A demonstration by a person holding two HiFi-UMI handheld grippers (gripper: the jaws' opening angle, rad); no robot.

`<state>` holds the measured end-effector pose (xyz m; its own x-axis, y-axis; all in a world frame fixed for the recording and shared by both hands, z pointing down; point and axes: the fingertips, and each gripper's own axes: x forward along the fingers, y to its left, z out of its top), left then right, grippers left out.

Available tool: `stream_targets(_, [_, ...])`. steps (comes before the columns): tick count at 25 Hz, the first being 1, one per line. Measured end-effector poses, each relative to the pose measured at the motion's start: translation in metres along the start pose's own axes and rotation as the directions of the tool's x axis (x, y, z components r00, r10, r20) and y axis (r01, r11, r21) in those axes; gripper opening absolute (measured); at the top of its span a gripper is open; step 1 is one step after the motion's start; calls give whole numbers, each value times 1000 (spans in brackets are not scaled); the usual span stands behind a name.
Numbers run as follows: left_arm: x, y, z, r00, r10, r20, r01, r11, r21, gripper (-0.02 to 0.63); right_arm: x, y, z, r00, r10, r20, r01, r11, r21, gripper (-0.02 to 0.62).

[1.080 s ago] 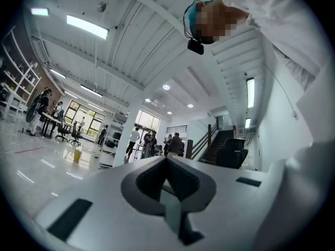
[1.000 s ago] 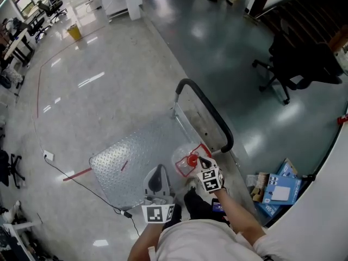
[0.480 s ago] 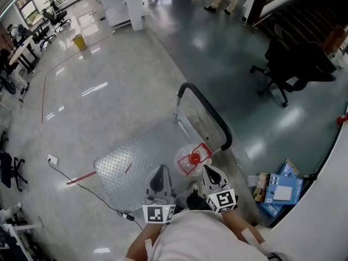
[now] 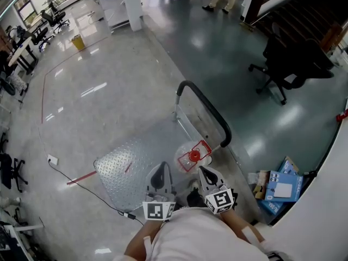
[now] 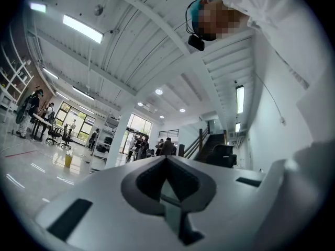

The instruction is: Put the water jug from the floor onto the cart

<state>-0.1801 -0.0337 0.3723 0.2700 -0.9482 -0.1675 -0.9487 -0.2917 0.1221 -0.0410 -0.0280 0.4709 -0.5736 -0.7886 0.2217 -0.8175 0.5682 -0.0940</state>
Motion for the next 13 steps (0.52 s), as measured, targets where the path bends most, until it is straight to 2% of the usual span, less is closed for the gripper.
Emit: stream_targets(13, [-2, 4, 2, 1000, 4, 9, -4, 1000, -1, 3, 2, 7, 3, 1000, 15, 7, -15, 1000, -18, 11])
